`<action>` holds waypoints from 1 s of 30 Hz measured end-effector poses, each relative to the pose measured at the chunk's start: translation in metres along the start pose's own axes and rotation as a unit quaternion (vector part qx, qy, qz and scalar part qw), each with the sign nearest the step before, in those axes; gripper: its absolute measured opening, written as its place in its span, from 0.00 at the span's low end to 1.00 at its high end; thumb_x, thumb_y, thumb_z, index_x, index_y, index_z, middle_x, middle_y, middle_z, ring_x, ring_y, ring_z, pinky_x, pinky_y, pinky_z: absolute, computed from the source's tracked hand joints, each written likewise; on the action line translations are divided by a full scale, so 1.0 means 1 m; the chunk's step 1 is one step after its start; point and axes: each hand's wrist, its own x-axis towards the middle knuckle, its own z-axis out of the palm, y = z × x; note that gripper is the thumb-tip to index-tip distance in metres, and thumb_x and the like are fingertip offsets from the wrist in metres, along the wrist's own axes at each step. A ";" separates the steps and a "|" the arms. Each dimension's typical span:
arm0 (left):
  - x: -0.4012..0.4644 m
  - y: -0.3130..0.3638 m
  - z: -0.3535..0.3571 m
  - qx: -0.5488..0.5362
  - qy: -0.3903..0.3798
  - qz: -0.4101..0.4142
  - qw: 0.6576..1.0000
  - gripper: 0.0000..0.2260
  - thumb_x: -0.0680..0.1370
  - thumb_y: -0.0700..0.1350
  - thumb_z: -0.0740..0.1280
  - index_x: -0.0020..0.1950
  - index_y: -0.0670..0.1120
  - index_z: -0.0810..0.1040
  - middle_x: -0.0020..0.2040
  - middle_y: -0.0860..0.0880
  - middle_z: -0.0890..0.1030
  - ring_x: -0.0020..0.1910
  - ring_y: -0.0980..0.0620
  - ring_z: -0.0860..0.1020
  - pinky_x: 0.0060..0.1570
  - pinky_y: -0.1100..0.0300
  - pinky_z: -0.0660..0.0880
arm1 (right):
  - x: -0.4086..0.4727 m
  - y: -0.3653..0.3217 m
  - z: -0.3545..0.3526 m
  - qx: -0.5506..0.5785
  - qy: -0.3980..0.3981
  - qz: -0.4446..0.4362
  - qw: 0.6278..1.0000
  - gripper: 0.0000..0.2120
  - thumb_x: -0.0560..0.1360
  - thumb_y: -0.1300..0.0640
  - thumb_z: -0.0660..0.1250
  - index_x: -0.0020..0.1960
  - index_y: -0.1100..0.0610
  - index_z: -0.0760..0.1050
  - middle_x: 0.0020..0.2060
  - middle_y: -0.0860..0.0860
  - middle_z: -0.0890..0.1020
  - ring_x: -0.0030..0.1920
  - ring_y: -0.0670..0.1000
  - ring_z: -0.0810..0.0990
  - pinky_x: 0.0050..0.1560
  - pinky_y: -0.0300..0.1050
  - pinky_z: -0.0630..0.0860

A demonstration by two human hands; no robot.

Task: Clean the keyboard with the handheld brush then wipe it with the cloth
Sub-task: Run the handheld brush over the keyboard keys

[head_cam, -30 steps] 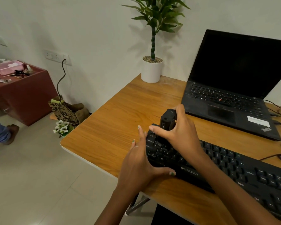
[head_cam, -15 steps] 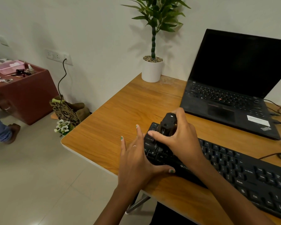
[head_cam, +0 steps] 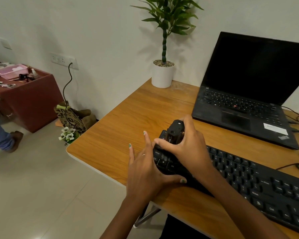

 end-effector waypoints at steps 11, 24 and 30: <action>0.001 -0.001 0.001 0.012 0.010 0.006 1.000 0.66 0.55 0.84 0.54 0.74 0.47 0.26 0.69 0.58 0.72 0.70 0.62 0.66 0.72 0.53 0.30 | -0.005 -0.006 0.004 -0.009 -0.072 -0.012 0.997 0.27 0.63 0.43 0.77 0.50 0.51 0.63 0.38 0.48 0.78 0.38 0.46 0.79 0.35 0.44 0.76; 0.003 0.007 -0.020 -0.107 -0.082 -0.046 0.990 0.60 0.64 0.63 0.75 0.74 0.53 0.29 0.64 0.68 0.57 0.60 0.71 0.41 0.75 0.55 0.38 | 0.008 -0.005 0.006 -0.093 -0.011 -0.040 0.995 0.28 0.65 0.41 0.75 0.49 0.51 0.60 0.35 0.43 0.73 0.34 0.43 0.74 0.30 0.40 0.71; 0.004 0.007 -0.026 -0.124 -0.105 -0.057 0.985 0.58 0.65 0.61 0.75 0.68 0.61 0.25 0.69 0.66 0.52 0.61 0.68 0.38 0.75 0.52 0.40 | 0.012 0.001 0.008 0.018 -0.045 -0.005 0.999 0.29 0.62 0.42 0.77 0.52 0.53 0.65 0.39 0.47 0.79 0.39 0.47 0.80 0.38 0.47 0.79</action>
